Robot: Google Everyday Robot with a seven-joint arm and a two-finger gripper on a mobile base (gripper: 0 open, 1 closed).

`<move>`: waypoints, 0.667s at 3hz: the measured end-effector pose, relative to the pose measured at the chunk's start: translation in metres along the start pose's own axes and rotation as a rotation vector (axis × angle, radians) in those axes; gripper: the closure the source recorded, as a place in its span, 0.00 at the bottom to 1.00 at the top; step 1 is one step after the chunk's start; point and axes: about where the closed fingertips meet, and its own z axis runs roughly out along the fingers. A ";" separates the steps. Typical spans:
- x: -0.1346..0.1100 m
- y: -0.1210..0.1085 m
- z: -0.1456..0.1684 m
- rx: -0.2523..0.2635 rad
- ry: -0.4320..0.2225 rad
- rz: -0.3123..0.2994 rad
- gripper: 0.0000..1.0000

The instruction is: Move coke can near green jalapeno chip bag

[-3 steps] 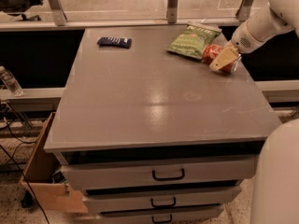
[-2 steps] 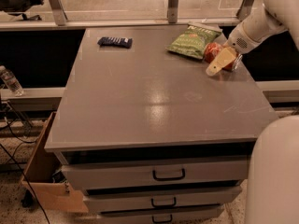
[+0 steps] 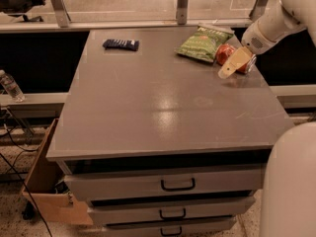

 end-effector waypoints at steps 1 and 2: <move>-0.004 0.001 -0.021 0.026 -0.047 0.000 0.00; -0.006 0.014 -0.074 0.079 -0.173 0.011 0.00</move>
Offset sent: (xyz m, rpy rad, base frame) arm -0.1086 -0.0319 0.1210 0.2230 -0.3101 -0.0593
